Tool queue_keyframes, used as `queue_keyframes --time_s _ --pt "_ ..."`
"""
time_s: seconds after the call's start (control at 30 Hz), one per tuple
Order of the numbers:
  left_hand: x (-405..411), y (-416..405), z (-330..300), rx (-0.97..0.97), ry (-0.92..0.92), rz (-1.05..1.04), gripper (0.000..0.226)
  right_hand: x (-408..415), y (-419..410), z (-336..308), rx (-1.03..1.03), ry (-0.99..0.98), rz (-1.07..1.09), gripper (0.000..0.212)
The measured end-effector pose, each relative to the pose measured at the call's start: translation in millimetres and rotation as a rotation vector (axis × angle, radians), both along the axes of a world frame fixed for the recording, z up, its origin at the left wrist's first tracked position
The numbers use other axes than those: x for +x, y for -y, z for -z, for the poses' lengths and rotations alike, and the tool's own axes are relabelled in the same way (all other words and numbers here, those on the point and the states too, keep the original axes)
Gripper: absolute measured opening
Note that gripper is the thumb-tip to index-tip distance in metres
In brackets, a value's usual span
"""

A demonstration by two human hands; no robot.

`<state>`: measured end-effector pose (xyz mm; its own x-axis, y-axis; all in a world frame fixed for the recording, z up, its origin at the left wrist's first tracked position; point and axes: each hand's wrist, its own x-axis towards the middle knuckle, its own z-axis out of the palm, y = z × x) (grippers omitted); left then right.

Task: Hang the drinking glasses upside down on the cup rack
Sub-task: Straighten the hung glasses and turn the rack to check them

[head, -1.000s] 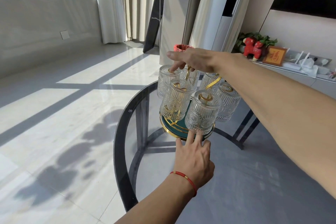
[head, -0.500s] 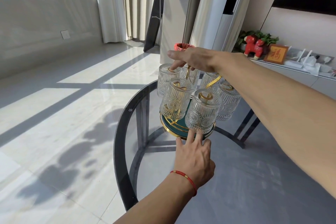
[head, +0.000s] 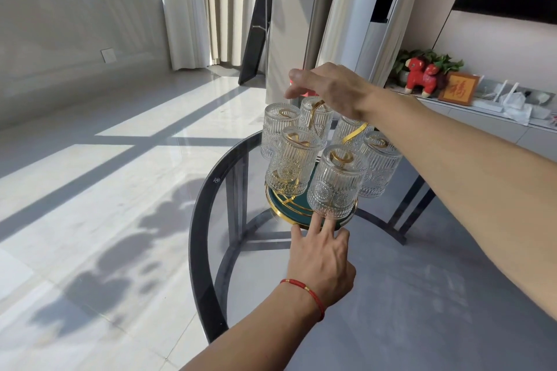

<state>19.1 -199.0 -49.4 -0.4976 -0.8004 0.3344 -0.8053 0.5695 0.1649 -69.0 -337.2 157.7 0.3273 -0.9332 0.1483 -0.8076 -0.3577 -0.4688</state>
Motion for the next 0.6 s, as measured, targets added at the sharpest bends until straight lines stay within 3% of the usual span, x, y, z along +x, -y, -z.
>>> queue_keyframes --time_s 0.13,0.2,0.27,0.37,0.6 --pt "0.7 -0.1 0.4 0.011 0.008 0.002 0.032 -7.5 -33.9 -1.9 -0.355 0.003 0.020 0.036" --pt "0.5 -0.3 -0.1 0.016 0.006 0.001 0.032 -7.7 -60.1 5.8 -0.439 -0.024 0.046 0.033" --pt "0.2 -0.9 -0.3 0.014 0.009 -0.002 0.030 -3.8 -86.1 23.9 -0.387 -0.152 0.073 0.031" --pt "-0.6 -1.1 -0.4 0.016 0.009 -0.006 0.026 6.5 -112.0 52.8 -0.260 -0.394 0.122 0.051" --pt "3.1 -0.5 0.6 0.062 0.046 0.016 0.035 15.9 -112.6 68.4 -0.149 -0.447 0.189 0.066"
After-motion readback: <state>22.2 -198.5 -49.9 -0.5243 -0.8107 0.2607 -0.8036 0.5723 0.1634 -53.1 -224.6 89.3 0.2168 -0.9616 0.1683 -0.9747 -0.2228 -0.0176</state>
